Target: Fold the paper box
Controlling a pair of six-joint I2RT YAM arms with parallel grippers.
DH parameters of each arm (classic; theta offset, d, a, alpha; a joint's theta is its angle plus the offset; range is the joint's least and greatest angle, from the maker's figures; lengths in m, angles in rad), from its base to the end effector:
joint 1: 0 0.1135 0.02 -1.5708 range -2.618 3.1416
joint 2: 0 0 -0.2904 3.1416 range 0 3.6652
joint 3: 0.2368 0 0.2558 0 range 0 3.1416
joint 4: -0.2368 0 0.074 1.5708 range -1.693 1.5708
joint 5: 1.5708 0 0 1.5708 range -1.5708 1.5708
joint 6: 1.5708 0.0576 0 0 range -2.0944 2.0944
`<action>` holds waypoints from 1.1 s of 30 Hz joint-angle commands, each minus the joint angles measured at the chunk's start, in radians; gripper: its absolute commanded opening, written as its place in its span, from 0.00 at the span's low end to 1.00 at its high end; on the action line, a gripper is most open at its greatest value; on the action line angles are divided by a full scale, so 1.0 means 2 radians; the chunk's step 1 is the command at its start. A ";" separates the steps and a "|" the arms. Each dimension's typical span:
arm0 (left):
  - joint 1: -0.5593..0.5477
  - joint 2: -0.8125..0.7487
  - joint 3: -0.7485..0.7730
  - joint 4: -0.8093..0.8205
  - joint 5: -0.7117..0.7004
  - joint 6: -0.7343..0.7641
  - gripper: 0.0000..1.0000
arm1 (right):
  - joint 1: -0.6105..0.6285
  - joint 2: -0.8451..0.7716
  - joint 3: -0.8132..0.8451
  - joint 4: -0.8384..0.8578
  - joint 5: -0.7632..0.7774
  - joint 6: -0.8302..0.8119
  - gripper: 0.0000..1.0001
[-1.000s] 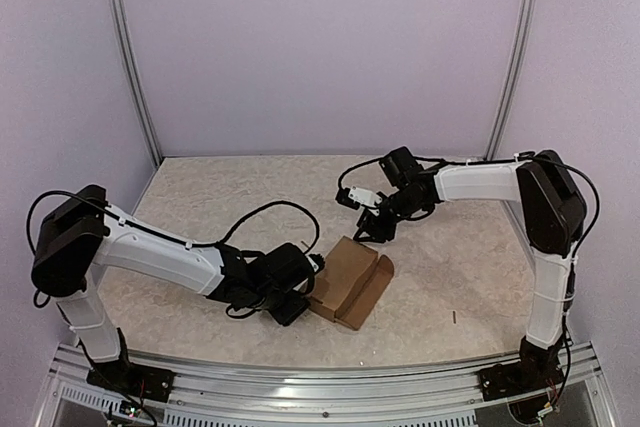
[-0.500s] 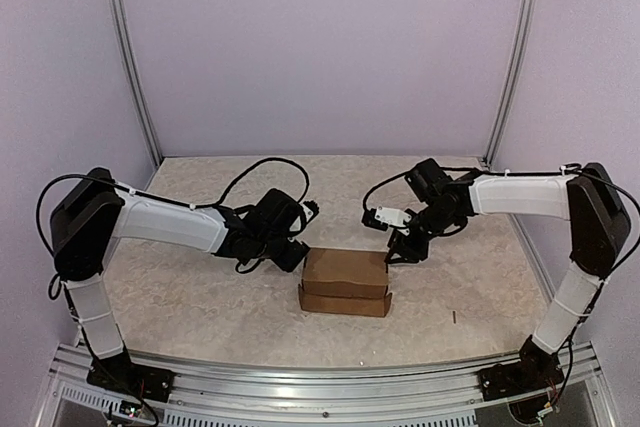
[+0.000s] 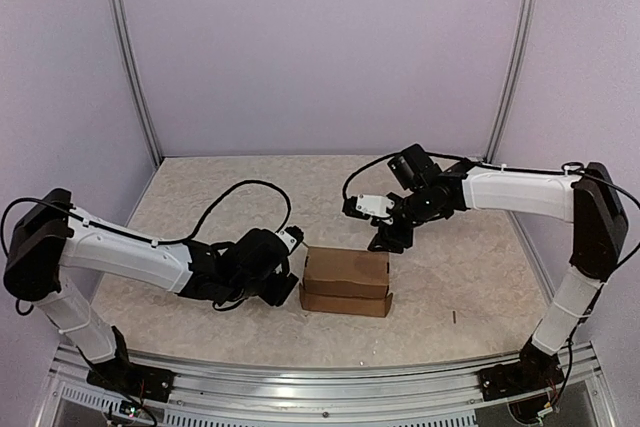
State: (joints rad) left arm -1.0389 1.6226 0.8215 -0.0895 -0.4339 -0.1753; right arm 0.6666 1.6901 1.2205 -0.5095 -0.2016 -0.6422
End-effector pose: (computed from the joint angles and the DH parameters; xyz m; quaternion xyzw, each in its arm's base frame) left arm 0.1885 -0.2726 0.1685 0.3201 0.8662 -0.0192 0.3833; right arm 0.2885 0.2417 0.2346 -0.6026 0.7372 0.0998 0.2889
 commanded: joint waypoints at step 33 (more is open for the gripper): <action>-0.029 0.049 0.020 0.017 -0.002 -0.085 0.68 | 0.039 0.107 0.054 -0.037 -0.086 -0.021 0.93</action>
State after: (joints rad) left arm -1.1004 1.6890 0.8574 -0.0498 -0.4274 -0.3340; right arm 0.7376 1.8702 1.3281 -0.5392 -0.3588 -0.6739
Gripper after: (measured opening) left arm 0.677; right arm 0.906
